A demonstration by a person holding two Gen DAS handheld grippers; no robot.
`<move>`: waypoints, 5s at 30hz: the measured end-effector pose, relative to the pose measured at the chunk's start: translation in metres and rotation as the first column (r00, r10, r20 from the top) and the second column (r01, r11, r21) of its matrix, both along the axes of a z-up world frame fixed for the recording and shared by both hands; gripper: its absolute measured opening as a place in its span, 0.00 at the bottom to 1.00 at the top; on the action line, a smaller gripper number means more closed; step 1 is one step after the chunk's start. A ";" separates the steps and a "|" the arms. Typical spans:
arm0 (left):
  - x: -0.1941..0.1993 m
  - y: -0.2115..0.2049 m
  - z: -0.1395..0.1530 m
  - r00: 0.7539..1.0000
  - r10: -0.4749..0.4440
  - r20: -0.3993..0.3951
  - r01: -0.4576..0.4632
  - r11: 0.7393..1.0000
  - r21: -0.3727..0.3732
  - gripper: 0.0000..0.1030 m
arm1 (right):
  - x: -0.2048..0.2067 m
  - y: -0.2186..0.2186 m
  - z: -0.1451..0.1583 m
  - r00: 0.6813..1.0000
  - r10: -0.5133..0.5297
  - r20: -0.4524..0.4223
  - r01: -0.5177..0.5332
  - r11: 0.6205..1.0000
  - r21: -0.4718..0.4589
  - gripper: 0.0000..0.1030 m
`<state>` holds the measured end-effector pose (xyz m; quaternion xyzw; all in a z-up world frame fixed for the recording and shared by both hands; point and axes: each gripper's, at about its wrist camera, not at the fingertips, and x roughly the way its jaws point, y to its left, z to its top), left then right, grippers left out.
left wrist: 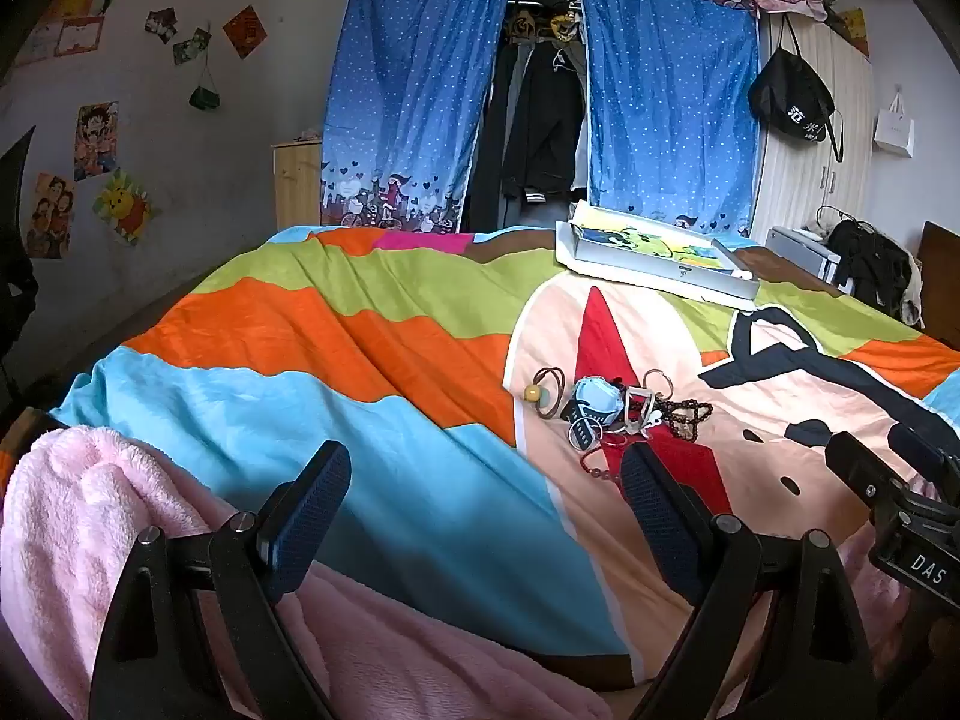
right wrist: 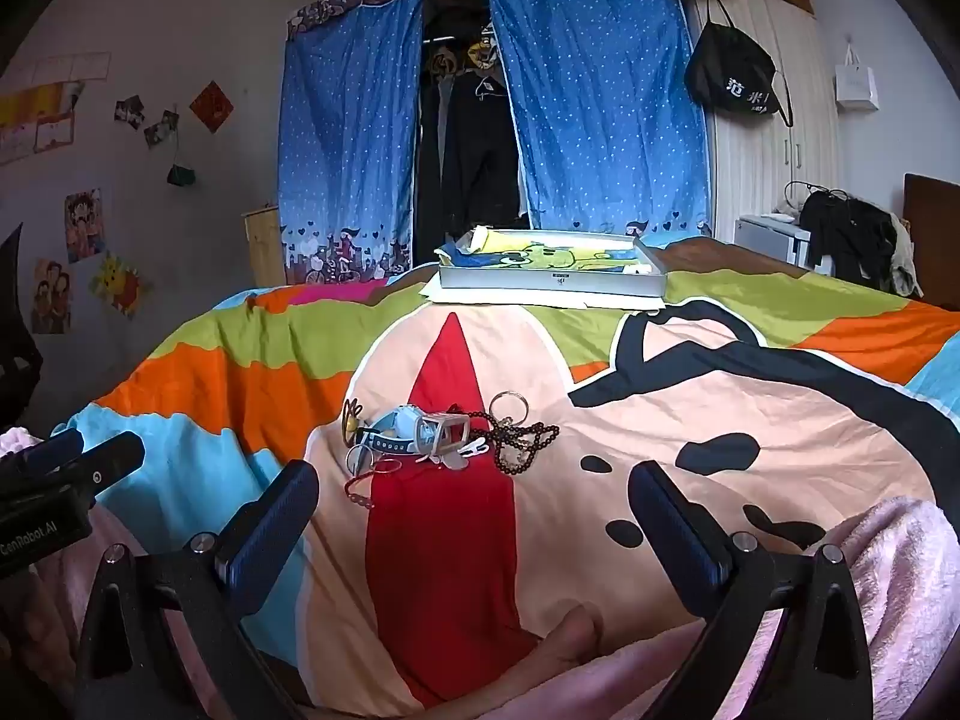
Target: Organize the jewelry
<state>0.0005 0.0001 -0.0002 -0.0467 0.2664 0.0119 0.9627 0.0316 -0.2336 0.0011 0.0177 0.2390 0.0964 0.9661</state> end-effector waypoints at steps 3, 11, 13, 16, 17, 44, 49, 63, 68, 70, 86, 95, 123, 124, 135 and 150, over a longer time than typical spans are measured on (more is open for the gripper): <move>-0.001 0.000 0.000 1.000 0.001 0.002 -0.001 1.000 0.000 0.86 | 0.000 0.000 -0.001 1.000 -0.001 -0.001 0.001 1.000 -0.001 1.00; 0.000 0.000 0.000 1.000 -0.001 0.001 0.001 1.000 -0.003 0.86 | 0.001 0.001 -0.001 1.000 0.000 -0.003 0.000 1.000 -0.002 1.00; 0.000 0.000 0.000 1.000 -0.002 0.000 0.002 1.000 -0.004 0.85 | 0.001 0.001 -0.001 1.000 0.000 -0.003 0.000 1.000 -0.002 1.00; 0.000 -0.001 0.000 1.000 -0.003 -0.001 0.003 1.000 -0.004 0.85 | 0.001 0.001 -0.001 1.000 0.000 -0.004 0.000 1.000 -0.002 1.00; 0.000 -0.001 0.000 1.000 -0.003 -0.001 0.003 1.000 -0.005 0.85 | 0.001 0.001 -0.001 1.000 0.000 -0.004 0.000 1.000 -0.002 1.00; -0.001 0.000 0.000 1.000 0.001 0.001 -0.001 1.000 -0.006 0.86 | 0.001 0.001 -0.002 1.000 0.000 -0.006 0.000 1.000 -0.003 1.00; -0.001 0.000 0.000 1.000 0.002 0.001 -0.002 1.000 -0.006 0.86 | 0.001 0.001 -0.002 1.000 0.000 -0.006 0.000 1.000 -0.003 1.00; -0.001 0.000 0.000 1.000 0.001 0.002 -0.001 1.000 -0.008 0.86 | 0.001 0.002 -0.003 1.000 0.000 -0.007 0.000 1.000 -0.004 1.00; -0.001 0.000 0.000 1.000 0.001 0.002 -0.001 1.000 -0.008 0.86 | 0.001 0.002 -0.003 1.000 0.000 -0.007 0.000 1.000 -0.004 1.00; -0.001 0.000 0.000 1.000 0.001 0.002 -0.001 1.000 -0.008 0.86 | 0.000 0.002 -0.003 1.000 0.000 -0.007 0.000 1.000 -0.004 1.00; -0.001 0.000 0.000 1.000 0.001 0.002 -0.001 1.000 -0.009 0.86 | 0.000 0.002 -0.003 1.000 0.000 -0.008 0.000 1.000 -0.005 1.00; 0.000 0.000 0.000 1.000 0.004 -0.004 -0.004 1.000 -0.009 0.86 | 0.001 0.002 -0.004 1.000 -0.002 -0.015 0.002 1.000 -0.003 1.00; 0.145 0.033 -0.010 0.922 -0.156 -0.355 0.090 0.976 -0.197 0.85 | 0.129 -0.014 -0.016 0.921 0.202 -0.334 -0.184 0.979 0.085 1.00; 0.153 0.032 -0.012 0.912 -0.174 -0.372 0.104 0.974 -0.201 0.85 | 0.136 -0.013 -0.017 0.911 0.219 -0.349 -0.203 0.976 0.084 1.00; 0.216 0.012 -0.041 0.832 -0.347 -0.433 0.274 0.936 -0.222 0.84 | 0.220 -0.009 -0.053 0.800 0.355 -0.484 -0.376 0.925 0.057 0.99; 0.255 0.013 -0.070 0.812 -0.357 -0.462 0.224 0.921 -0.318 0.47 | 0.250 0.016 -0.091 0.745 0.427 -0.512 -0.461 0.885 0.068 0.94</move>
